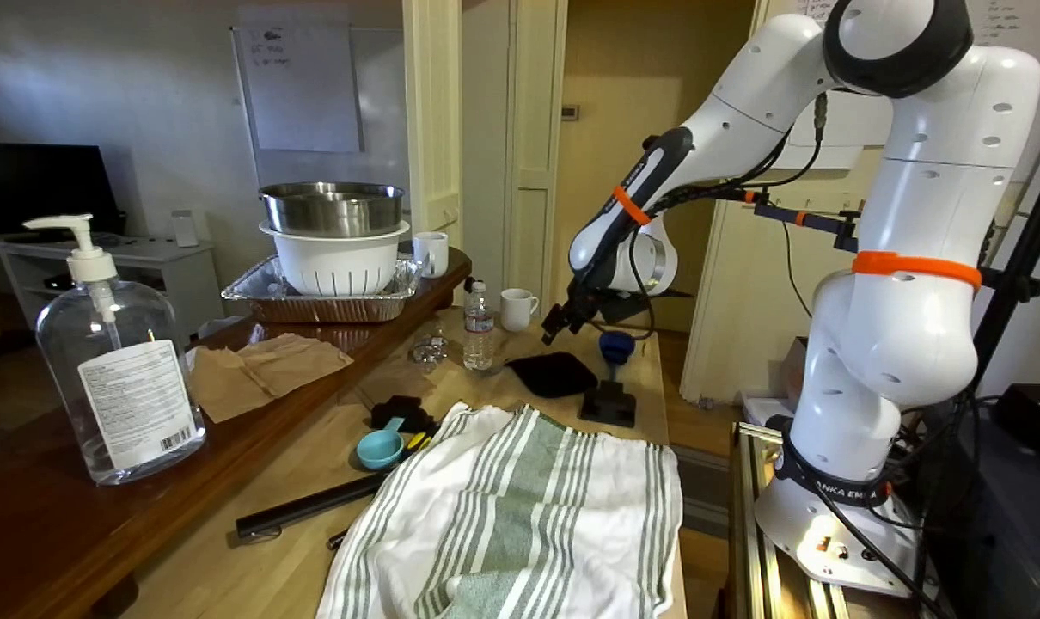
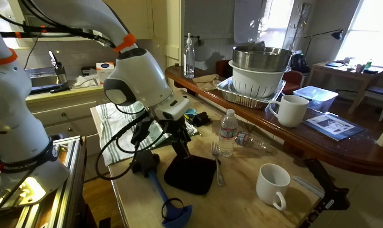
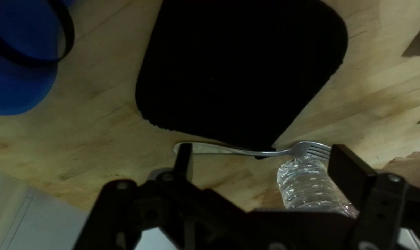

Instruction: Move the black object to the left

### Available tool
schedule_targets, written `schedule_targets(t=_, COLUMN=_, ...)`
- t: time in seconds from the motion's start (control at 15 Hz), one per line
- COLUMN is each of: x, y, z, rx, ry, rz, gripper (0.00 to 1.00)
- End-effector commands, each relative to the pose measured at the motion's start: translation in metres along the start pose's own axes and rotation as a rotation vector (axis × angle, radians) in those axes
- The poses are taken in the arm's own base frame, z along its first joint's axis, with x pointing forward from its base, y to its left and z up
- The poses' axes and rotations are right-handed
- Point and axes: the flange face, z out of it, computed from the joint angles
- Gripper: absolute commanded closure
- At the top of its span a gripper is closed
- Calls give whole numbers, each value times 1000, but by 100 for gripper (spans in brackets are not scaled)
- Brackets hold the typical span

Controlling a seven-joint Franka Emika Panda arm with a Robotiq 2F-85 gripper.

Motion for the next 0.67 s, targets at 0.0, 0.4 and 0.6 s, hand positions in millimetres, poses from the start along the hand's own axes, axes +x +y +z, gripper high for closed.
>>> schedule_targets(t=0.0, x=-8, y=16, z=18, rx=-22, ry=-44, rz=31, gripper=0)
schedule_targets(t=0.4, x=-8, y=24, z=35, rx=-29, ry=-62, rz=10, gripper=0)
schedule_targets(t=0.6, x=-11, y=28, z=50, rx=-40, ry=-85, rz=4, gripper=0)
